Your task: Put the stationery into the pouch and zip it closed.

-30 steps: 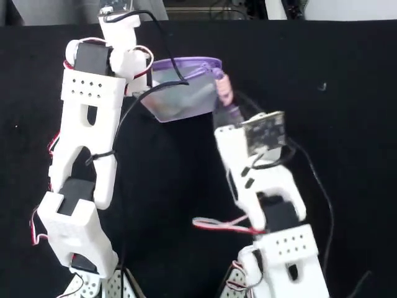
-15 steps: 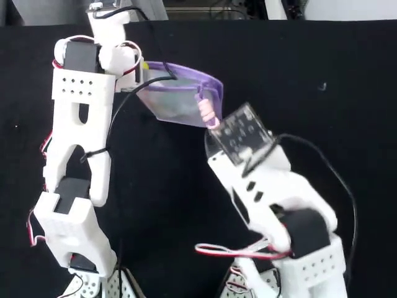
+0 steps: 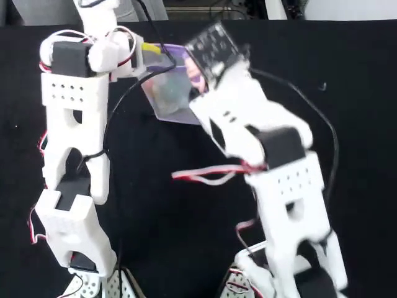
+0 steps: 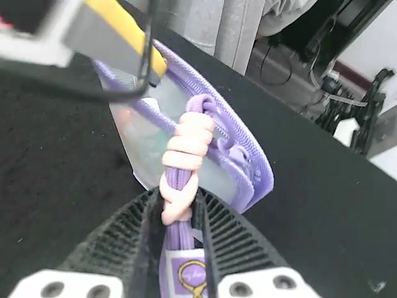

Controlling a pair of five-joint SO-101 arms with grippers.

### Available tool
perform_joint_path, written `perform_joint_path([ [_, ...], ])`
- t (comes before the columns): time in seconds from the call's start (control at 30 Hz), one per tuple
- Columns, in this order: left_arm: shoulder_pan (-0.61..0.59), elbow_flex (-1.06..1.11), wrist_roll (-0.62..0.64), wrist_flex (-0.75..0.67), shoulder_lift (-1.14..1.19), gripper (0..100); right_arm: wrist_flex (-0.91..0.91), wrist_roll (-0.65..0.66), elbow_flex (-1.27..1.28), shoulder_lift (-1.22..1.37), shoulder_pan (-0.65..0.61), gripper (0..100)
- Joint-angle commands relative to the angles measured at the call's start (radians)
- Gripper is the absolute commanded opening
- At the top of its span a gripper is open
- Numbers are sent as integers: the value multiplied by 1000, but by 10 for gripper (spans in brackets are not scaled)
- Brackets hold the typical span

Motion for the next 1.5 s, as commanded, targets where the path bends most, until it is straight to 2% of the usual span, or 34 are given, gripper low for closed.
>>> perform_joint_path([
  [0.0, -13, -170, 12, -6, -25, 300, 49, -71, -237, 143, 68, 12],
  [0.13, -5, -341, 15, 37, -23, 299, 86, -78, -403, 269, 132, 12],
  [0.3, -13, -529, 17, 51, -23, 297, 163, -78, -624, 420, 144, 12],
  [0.37, -53, -562, 17, 57, -23, 297, 201, -78, -719, 479, 166, 12],
  [0.57, -189, -460, 17, 57, -20, 296, 377, -54, -1056, 633, 284, 11],
  [0.77, -191, -292, 17, 57, -23, 296, 566, 107, -1291, 743, 396, 11],
  [1.07, -39, -101, 17, 57, -23, 296, 563, 258, -1161, 687, 594, 11],
  [1.27, 15, -5, 17, 57, -23, 296, 563, 316, -975, 533, 635, 11],
  [1.47, 30, 42, 17, 57, -23, 296, 560, 345, -676, 306, 621, 11],
])
